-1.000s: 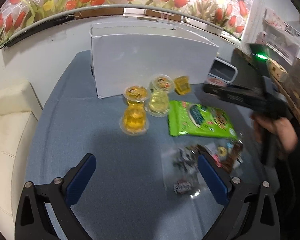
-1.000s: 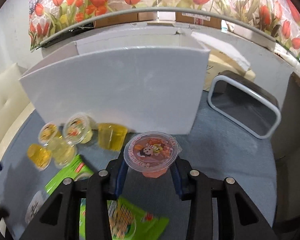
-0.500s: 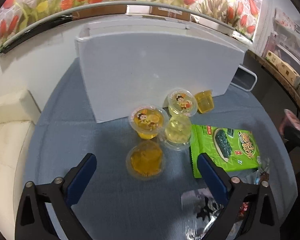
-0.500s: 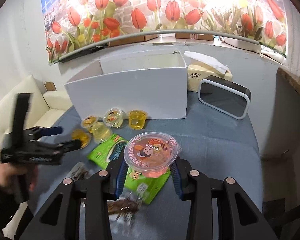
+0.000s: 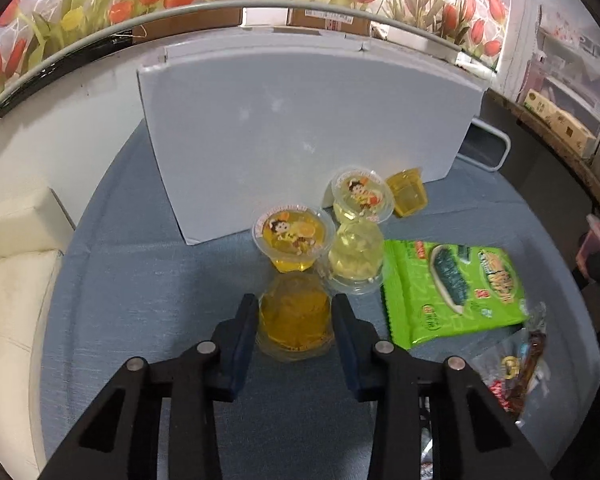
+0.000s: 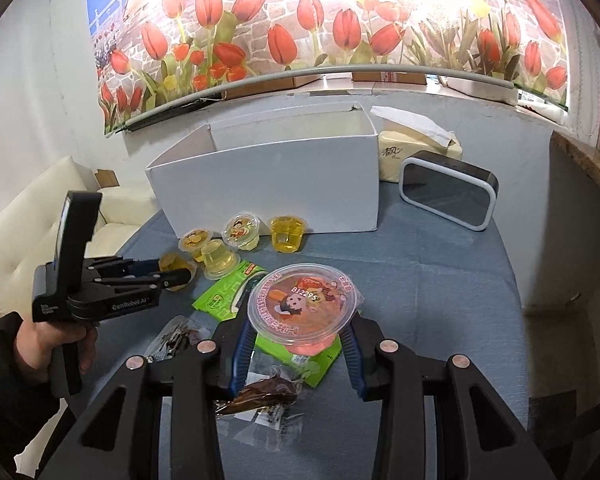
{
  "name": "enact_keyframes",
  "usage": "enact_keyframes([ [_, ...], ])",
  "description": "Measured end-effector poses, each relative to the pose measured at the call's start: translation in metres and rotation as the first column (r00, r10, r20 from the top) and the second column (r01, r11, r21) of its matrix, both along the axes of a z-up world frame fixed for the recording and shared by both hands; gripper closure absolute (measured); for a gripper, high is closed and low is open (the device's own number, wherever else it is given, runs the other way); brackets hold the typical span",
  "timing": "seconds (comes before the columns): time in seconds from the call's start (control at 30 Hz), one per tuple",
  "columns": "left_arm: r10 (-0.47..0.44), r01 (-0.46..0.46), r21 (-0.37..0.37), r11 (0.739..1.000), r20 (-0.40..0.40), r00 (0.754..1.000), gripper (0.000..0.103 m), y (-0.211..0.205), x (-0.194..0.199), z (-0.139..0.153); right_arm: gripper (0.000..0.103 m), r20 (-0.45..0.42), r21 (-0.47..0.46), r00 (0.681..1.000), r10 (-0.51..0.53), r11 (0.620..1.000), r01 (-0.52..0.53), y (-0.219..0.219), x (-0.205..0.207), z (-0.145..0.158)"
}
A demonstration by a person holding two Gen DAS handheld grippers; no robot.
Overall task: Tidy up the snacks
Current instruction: 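Carry both jelly cups over the white box and release them with both grippers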
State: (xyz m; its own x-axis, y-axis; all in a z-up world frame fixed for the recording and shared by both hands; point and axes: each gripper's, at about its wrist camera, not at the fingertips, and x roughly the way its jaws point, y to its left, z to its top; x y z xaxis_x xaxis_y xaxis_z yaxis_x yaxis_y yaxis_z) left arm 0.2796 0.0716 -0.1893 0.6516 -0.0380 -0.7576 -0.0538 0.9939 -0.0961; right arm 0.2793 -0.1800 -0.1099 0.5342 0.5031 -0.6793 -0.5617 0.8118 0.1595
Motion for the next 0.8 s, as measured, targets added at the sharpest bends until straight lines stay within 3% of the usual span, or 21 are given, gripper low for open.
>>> enact_keyframes([
  [0.23,-0.008,0.011,-0.033,0.999,0.078,0.997,0.061,0.005,-0.025,0.034,0.061,0.013,0.017,1.000,0.012,1.000,-0.013,0.008,-0.004,0.007],
  [0.47,-0.018,0.029,-0.050,0.998,0.209,0.978,0.061,0.009,-0.044,0.093,0.061,0.057,0.055,0.998,0.027,0.998,-0.030,0.022,0.004,0.032],
  [0.6,-0.027,0.034,-0.022,0.999,0.268,0.963,0.061,0.012,-0.037,0.125,0.061,0.104,0.060,0.994,0.045,0.997,-0.051,0.038,0.017,0.052],
  [0.8,-0.014,0.010,0.012,1.000,0.313,0.950,0.061,0.024,-0.001,0.150,0.061,0.137,0.086,0.990,0.044,0.995,-0.056,0.070,0.055,0.074],
])
